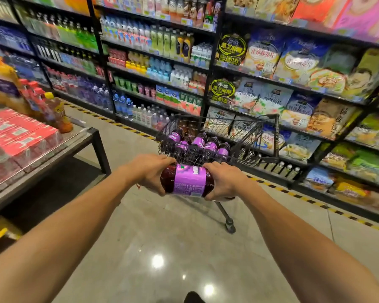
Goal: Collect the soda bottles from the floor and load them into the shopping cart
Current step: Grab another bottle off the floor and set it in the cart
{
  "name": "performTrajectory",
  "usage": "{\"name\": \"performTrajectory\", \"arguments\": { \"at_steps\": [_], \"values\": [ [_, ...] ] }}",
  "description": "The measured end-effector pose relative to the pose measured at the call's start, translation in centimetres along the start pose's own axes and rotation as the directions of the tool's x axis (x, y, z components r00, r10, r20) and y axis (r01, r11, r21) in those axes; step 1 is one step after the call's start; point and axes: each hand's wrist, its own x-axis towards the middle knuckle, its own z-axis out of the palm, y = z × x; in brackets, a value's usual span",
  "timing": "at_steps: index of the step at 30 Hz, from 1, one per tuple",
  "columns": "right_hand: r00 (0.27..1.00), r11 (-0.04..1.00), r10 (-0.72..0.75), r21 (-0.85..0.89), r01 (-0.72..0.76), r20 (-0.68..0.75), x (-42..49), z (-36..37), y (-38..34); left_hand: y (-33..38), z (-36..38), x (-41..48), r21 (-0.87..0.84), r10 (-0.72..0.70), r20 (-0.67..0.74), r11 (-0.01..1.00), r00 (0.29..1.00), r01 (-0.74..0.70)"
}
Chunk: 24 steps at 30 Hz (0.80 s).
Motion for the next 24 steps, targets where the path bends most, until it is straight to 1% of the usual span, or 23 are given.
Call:
{"name": "performTrajectory", "arguments": {
  "at_steps": [5, 9, 12, 17, 20, 24],
  "values": [
    [0.999, 0.999, -0.014, 0.033, 0.013, 0.041, 6.9, 0.5, 1.8, -4.3, 0.2, 5.1, -0.004, -0.007, 0.048, 1.0, 0.999, 0.007],
    [0.999, 0.999, -0.026, 0.048, 0.024, 0.044, 12.8, 0.0, 4.4, -7.6, -1.0, 10.2, -0.028, -0.017, 0.093, 0.999, 0.995, 0.02],
    [0.998, 0.998, -0.039, 0.06, 0.035, 0.053, 17.7, -0.9, 6.4, -10.4, -2.1, 14.2, -0.023, -0.049, 0.116, 0.998, 0.992, 0.052],
    [0.996, 0.996, -0.072, 0.064, 0.069, 0.059, 26.2, -2.6, 8.8, -15.0, -3.5, 19.5, -0.031, -0.107, 0.117, 0.993, 0.987, 0.111],
    [0.993, 0.994, -0.096, 0.068, 0.091, 0.072, 30.3, -3.3, 9.5, -18.2, -4.5, 22.2, -0.017, -0.103, 0.108, 0.994, 0.989, 0.105],
    [0.993, 0.995, -0.084, 0.059, 0.079, 0.087, 36.4, -3.8, 10.1, -23.5, -4.6, 26.1, -0.013, -0.104, 0.125, 0.994, 0.987, 0.106]
  ]
}}
